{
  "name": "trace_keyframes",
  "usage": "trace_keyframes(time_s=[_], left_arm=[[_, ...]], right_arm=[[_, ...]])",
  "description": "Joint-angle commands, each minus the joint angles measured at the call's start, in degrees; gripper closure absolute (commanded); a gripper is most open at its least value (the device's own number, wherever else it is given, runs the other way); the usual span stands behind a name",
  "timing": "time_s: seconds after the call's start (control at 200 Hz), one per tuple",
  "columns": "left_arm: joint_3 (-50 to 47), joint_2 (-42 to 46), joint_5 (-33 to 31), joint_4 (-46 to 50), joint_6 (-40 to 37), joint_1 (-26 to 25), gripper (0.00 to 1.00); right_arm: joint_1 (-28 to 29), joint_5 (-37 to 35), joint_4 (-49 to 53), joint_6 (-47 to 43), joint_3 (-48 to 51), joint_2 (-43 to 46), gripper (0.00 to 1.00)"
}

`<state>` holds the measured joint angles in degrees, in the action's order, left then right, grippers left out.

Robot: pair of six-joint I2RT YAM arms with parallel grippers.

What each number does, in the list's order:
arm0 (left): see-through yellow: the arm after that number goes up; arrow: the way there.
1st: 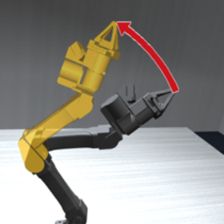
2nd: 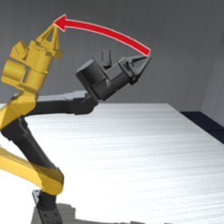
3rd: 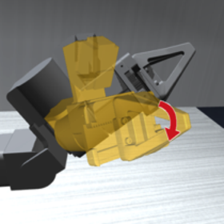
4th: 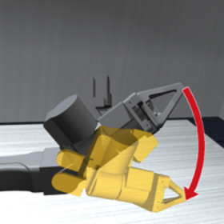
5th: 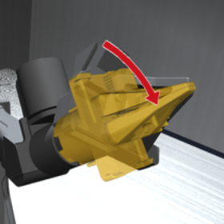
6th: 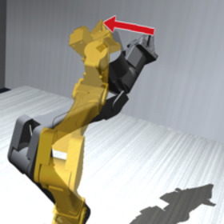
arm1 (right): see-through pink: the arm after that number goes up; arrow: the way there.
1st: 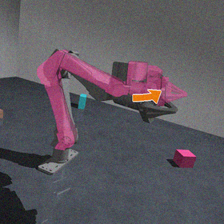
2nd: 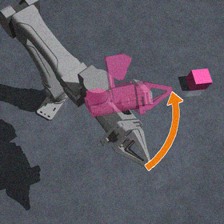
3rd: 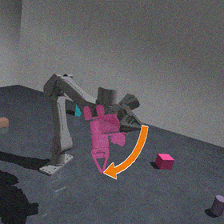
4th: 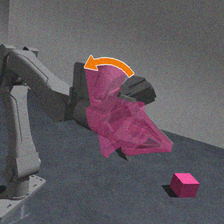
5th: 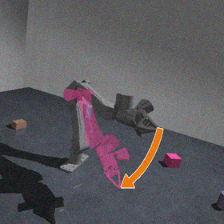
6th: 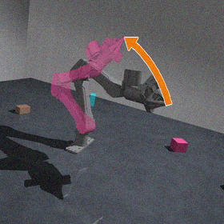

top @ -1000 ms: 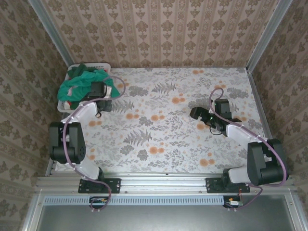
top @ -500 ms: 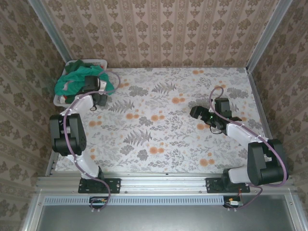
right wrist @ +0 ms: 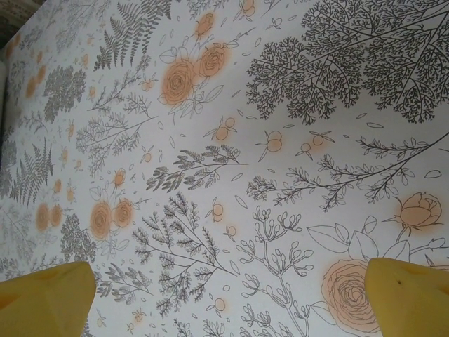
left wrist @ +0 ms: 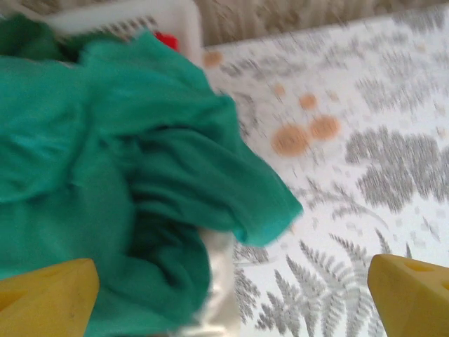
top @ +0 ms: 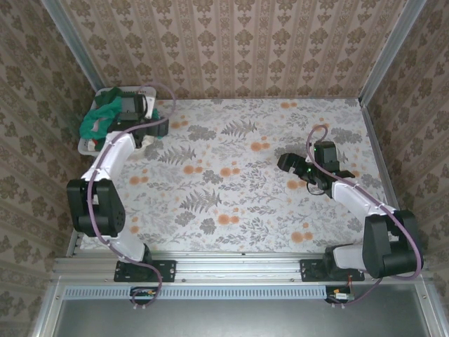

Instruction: Fold and stack the t-shirts

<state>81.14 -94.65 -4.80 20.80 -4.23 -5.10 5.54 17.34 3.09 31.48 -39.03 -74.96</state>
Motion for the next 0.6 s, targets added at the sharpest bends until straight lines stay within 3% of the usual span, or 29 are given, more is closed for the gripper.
trace_keyframes(time_s=[0.0, 0.065, 0.19, 0.275, 0.395, 0.595], left_arm=[[9.59, -4.46, -7.44, 5.89, 6.57, 1.22, 0.0], [14.85, -7.86, -11.11, 10.35, 9.1, 1.99, 0.0], [21.71, -11.72, -11.53, 15.12, 13.34, 3.91, 0.0], [22.22, -13.62, -9.09, 10.84, 14.6, 5.89, 0.02], [29.82, -20.07, 2.24, 13.45, 18.84, 9.58, 0.22], [40.57, -30.24, 4.98, 17.08, 12.83, 8.54, 0.24]], right_arm=[[0.47, -1.56, 1.6, -1.29, -0.26, 1.06, 0.0], [0.44, -1.85, 1.69, -1.64, -0.11, 1.0, 0.0], [0.44, -2.13, 1.81, -2.03, -0.09, 0.61, 0.0], [0.44, -2.03, 1.2, -2.02, -0.07, 0.47, 0.0], [0.43, -1.46, 0.72, -1.83, -0.04, 0.01, 0.0], [0.44, -1.95, 0.29, -1.78, 0.97, 0.08, 0.0]])
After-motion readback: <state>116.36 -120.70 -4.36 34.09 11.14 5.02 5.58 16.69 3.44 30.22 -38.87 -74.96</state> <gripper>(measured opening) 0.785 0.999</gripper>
